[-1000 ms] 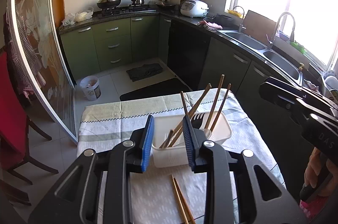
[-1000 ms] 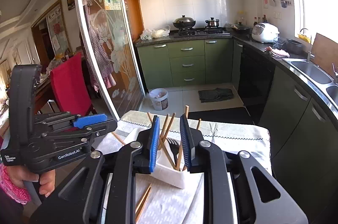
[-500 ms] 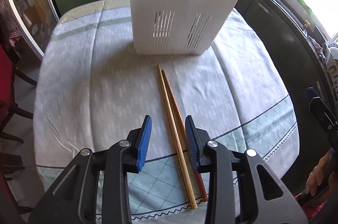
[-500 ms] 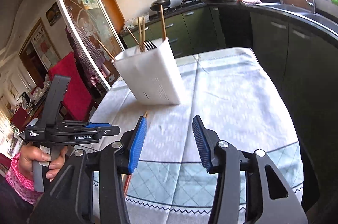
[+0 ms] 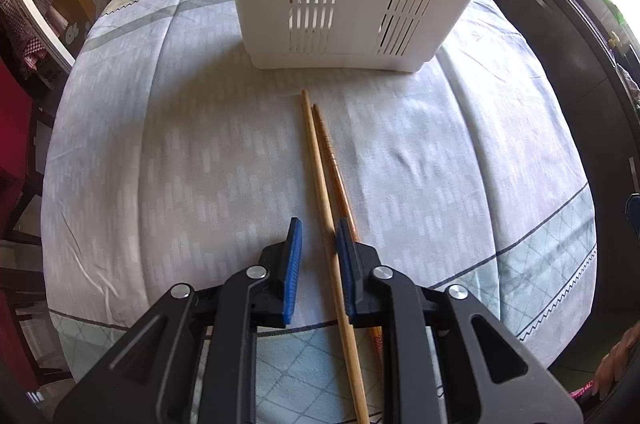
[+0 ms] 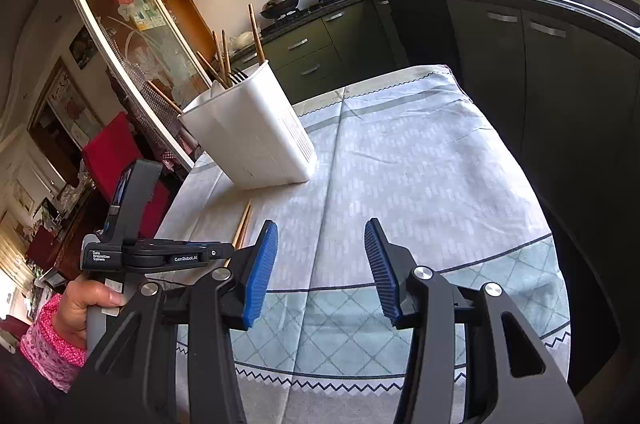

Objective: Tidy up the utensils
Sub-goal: 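Grasp a wooden chopstick with the left gripper while the right gripper grasps the last chopstick, then release the left gripper's chopstick into the white holder while the right gripper releases its own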

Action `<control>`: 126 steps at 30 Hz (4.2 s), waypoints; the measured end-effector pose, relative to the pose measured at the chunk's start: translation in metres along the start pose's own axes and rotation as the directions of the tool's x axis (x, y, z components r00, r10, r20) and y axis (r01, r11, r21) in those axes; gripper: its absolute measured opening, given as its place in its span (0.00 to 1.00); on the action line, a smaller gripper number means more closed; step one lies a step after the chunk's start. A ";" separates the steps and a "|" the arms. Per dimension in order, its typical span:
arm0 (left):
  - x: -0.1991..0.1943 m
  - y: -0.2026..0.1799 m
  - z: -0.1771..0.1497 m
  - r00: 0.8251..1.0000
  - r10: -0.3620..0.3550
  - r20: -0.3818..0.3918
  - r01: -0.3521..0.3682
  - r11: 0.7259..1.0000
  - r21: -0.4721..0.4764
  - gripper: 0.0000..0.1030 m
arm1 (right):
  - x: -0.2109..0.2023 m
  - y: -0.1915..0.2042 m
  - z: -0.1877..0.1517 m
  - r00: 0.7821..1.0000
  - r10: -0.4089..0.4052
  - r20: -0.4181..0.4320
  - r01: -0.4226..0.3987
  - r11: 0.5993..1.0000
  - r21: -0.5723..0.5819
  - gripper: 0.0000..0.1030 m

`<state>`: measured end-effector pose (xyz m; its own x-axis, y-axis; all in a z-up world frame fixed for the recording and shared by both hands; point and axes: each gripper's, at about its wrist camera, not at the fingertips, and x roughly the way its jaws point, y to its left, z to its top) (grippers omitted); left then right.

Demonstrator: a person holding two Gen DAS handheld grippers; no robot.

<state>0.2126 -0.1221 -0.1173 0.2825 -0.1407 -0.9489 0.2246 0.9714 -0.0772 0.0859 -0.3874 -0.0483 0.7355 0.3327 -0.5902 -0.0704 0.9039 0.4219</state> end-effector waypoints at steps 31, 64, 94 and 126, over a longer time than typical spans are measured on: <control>-0.118 0.068 -0.045 0.909 -0.003 0.418 0.027 0.998 -0.052 0.06 | 0.087 0.068 -0.001 0.970 -0.065 -0.234 0.020 0.981 -0.191 0.50; -0.141 0.074 -0.068 0.880 -0.027 0.474 0.038 0.999 -0.015 0.06 | 0.112 0.139 0.026 0.982 -0.044 -0.182 -0.016 0.949 -0.315 0.07; -0.214 0.022 -0.019 0.810 -0.116 0.574 0.063 0.992 0.112 0.06 | -0.008 0.114 0.028 0.999 0.031 0.039 -0.018 0.957 -0.291 0.07; -0.201 0.003 0.081 0.758 -0.017 0.652 -0.029 0.998 0.059 0.37 | -0.038 0.121 0.081 0.986 0.075 0.146 -0.026 0.951 -0.310 0.07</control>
<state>0.2322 -0.1063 0.0980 0.8188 -0.2475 -0.5180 0.2706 0.9622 -0.0319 0.1035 -0.3125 0.0809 0.8189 0.3562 -0.4500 -0.2946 0.9338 0.2032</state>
